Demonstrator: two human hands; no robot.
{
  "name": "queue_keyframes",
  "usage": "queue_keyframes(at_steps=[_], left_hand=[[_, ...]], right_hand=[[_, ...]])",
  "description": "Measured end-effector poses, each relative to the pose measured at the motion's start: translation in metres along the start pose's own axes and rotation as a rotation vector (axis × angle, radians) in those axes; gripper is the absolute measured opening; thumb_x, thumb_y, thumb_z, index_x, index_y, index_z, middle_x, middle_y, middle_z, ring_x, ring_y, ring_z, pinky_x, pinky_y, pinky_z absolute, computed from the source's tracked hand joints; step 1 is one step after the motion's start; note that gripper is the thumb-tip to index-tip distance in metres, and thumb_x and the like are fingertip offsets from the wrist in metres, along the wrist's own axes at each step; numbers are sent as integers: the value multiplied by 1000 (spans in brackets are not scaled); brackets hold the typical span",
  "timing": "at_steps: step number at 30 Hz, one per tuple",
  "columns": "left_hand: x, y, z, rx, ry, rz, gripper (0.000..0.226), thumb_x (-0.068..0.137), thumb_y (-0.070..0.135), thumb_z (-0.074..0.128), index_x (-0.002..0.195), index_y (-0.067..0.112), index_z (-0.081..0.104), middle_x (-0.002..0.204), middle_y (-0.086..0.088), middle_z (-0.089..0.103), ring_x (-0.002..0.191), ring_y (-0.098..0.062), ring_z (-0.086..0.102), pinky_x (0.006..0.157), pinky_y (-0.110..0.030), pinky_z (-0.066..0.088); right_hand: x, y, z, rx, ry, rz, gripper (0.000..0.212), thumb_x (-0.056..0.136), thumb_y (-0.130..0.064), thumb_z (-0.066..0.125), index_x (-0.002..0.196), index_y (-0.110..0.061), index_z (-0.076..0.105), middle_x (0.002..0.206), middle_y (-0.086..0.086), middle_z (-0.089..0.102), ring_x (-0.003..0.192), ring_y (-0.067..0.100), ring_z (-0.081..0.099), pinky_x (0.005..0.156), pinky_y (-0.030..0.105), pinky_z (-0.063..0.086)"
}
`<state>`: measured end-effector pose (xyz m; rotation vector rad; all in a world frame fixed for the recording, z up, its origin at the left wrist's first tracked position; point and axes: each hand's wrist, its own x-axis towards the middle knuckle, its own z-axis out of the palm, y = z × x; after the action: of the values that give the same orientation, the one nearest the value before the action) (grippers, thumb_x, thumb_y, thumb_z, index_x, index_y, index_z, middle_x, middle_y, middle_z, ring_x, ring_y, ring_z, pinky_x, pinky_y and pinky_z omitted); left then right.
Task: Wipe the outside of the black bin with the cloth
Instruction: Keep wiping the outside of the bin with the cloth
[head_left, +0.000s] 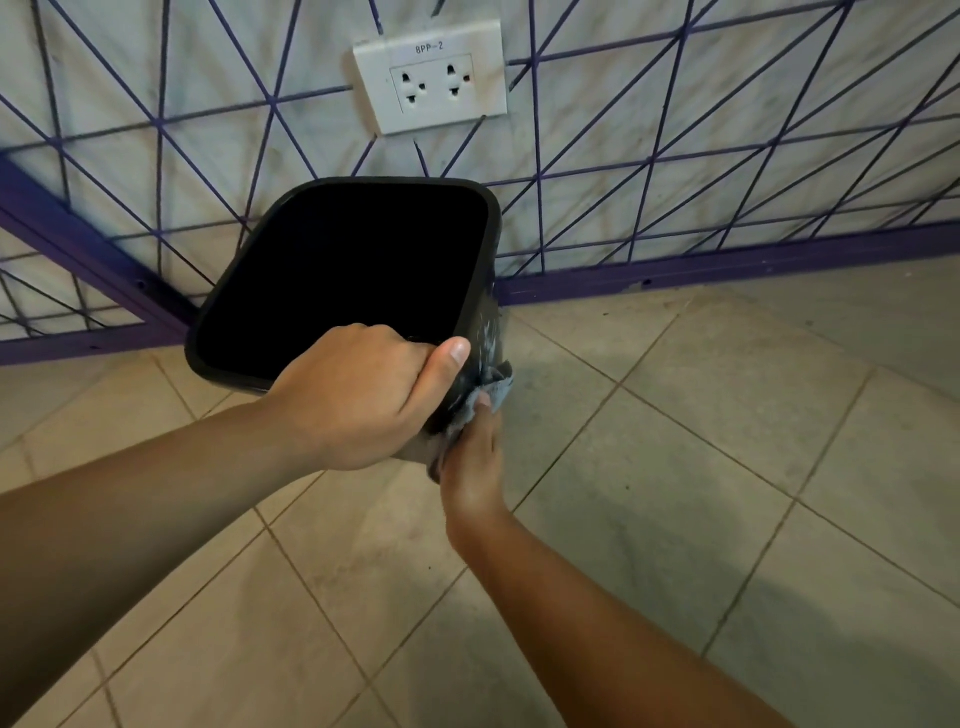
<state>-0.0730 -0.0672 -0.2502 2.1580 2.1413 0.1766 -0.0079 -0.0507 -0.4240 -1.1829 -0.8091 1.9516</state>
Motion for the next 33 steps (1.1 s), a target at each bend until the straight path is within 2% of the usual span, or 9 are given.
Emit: queue_keyframes(at_steps=[5,9,13,18,20,23,29,31,33], left_hand=[[2,-1,1,-6,-8,8,63,102,50,12,51,24,40,43,4,38,39,-11,38,48,-24,22],[2,-3,1,33,1,19,60,100,48,16,50,25,39,42,4,39,38,-10,40,47,-22,21],[4,-1,2,26,3,18,59,100,48,13,51,26,38,44,4,39,39,-9,39,47,-22,20],[3,-4,1,13,9,18,60,102,48,13,51,27,37,42,5,39,39,-9,41,47,-21,21],[4,-4,2,17,11,24,60,102,48,13,51,26,36,43,4,39,39,-10,40,47,-22,20],[6,-4,2,18,25,31,56,99,48,15,51,27,35,44,5,39,39,-9,40,47,-22,20],[6,-8,4,33,24,55,59,97,52,10,51,27,37,42,4,40,38,-10,42,45,-23,23],[7,-7,5,34,32,65,58,97,52,10,51,28,35,42,5,39,37,-10,40,45,-23,22],[6,-7,5,36,32,64,57,97,52,11,51,29,34,42,5,38,38,-10,40,45,-25,25]], right_hand=[[27,-2,-4,61,45,64,59,119,-48,35,167,-15,47,160,13,61,149,30,58,111,34,57],[-8,-2,4,-15,9,-35,103,86,-83,37,168,-21,42,153,9,62,135,19,58,112,34,54],[24,-4,-3,64,64,32,74,110,-63,40,168,-17,46,162,12,60,150,28,58,125,42,50],[-1,7,5,-62,22,-26,122,75,-103,46,167,-23,43,148,2,57,132,25,56,110,39,51],[6,-3,4,-55,41,-4,103,91,-90,44,169,-22,43,159,6,60,148,24,58,124,44,51],[19,-19,1,53,107,82,57,120,-46,35,167,-16,47,159,13,62,149,28,59,102,24,56],[-3,-17,16,170,128,194,91,101,-75,44,169,-15,43,154,8,60,128,23,59,79,21,51],[12,-19,8,178,158,205,65,118,-54,35,166,-12,48,147,8,65,123,21,67,78,18,60],[15,-23,6,157,160,214,56,122,-43,33,164,-11,50,153,13,66,134,27,67,98,31,64]])
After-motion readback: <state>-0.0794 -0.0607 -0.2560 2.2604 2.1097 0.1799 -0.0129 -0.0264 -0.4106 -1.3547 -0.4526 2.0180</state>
